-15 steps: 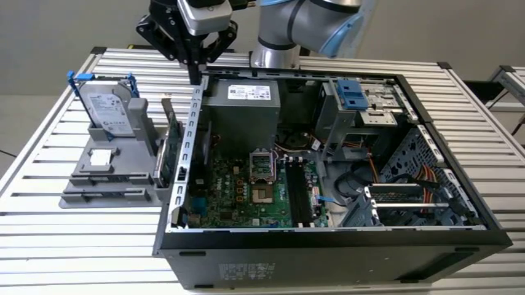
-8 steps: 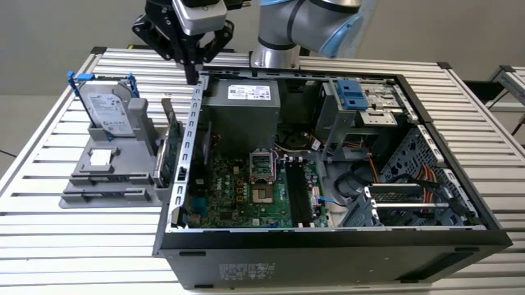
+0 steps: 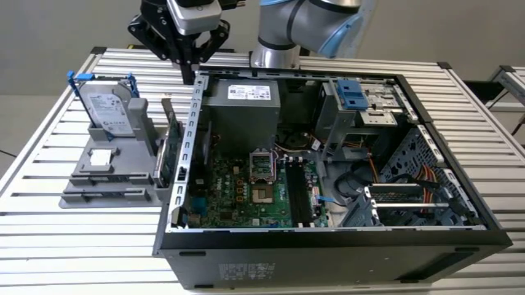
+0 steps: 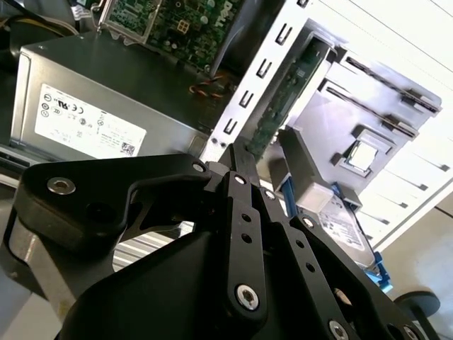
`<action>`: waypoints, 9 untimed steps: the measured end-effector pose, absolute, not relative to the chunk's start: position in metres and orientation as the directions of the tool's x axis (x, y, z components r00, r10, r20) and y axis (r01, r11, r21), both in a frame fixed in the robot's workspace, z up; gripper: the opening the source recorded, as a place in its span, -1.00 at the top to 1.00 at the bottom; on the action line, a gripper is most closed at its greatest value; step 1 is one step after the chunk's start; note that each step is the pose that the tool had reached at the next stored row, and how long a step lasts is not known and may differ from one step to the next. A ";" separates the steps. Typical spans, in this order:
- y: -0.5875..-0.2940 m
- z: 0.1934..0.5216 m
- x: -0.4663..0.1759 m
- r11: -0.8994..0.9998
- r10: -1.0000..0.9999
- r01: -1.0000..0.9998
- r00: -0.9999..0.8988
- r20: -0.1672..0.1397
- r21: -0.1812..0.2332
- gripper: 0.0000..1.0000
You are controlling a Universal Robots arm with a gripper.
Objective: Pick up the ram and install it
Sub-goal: 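Reach for the ram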
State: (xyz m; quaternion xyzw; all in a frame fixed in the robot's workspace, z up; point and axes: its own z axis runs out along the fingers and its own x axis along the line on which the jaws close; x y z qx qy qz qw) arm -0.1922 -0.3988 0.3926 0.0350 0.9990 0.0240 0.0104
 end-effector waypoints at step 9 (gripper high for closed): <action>-0.399 0.393 -0.198 0.996 0.071 0.070 -0.997 -0.019 0.049 1.00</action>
